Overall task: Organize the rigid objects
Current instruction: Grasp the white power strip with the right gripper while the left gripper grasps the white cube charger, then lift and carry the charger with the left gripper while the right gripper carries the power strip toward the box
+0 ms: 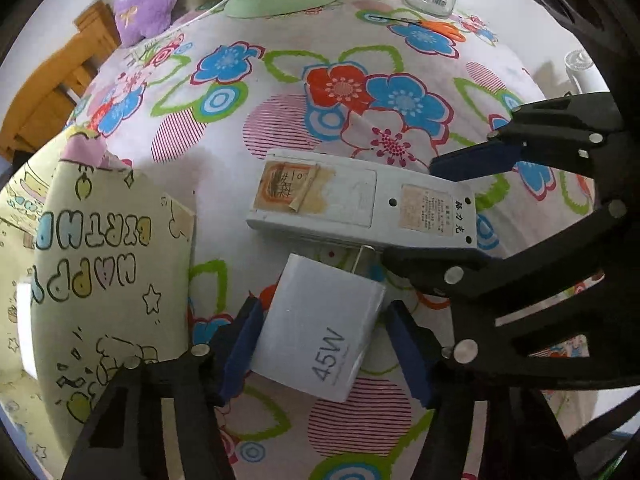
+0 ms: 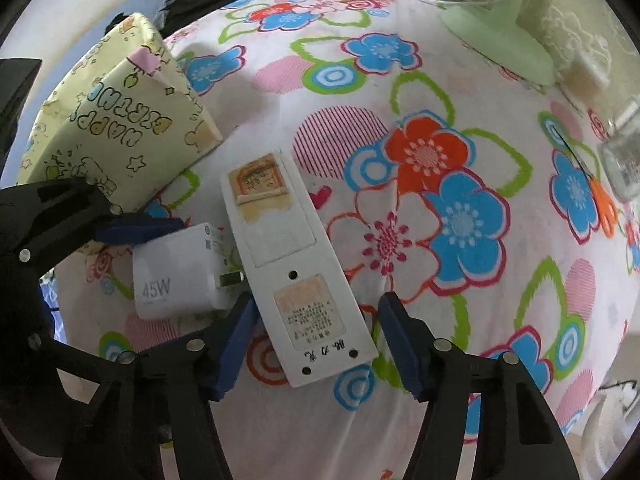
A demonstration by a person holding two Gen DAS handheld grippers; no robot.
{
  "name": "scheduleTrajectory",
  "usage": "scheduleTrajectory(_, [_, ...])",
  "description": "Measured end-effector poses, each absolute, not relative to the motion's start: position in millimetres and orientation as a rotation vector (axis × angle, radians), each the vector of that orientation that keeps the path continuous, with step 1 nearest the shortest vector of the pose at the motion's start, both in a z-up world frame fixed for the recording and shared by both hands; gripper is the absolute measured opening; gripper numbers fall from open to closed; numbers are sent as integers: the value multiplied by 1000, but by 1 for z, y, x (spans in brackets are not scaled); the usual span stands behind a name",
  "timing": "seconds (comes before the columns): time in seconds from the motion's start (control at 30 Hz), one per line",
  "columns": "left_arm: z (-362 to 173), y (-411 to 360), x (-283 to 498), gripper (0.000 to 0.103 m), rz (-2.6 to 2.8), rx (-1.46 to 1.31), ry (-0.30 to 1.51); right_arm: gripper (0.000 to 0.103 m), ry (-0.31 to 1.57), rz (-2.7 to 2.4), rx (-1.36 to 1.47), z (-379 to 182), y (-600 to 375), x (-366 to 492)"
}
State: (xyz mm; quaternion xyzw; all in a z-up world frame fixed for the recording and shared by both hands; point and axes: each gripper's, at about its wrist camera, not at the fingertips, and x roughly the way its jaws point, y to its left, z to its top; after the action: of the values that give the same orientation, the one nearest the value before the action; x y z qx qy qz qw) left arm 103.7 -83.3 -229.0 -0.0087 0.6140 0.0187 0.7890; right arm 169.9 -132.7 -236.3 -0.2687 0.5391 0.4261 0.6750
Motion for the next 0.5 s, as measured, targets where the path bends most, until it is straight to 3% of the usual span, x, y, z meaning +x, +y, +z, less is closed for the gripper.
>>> scheduleTrajectory(0.1, [-228,-84,103,55,41,-34,1322,58,1206,969,-606,-236,-132,168])
scheduleTrajectory(0.5, [-228,-85,100,53,40,-18,1325,54,1249,892,-546,-225,-172,155])
